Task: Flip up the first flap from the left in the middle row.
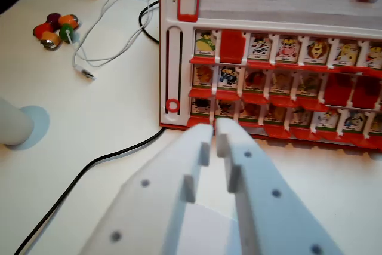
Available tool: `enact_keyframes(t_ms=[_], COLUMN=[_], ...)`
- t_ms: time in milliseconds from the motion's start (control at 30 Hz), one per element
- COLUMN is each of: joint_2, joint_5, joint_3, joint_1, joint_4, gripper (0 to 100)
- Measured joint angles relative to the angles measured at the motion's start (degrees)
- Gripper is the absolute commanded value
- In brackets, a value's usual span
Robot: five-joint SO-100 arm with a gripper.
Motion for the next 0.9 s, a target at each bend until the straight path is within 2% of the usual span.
enact_keyframes(t_ms=[200, 633, 900], joint_2=[-11.8, -20.9, -25.4], joint_5=[0.70, 4.66, 5.36], joint_3=[-0.4, 2.0, 4.6], joint_1=[-0.5, -1.5, -1.5], joint_4=[-3.2, -5.9, -8.7], gripper=[1, 1, 1])
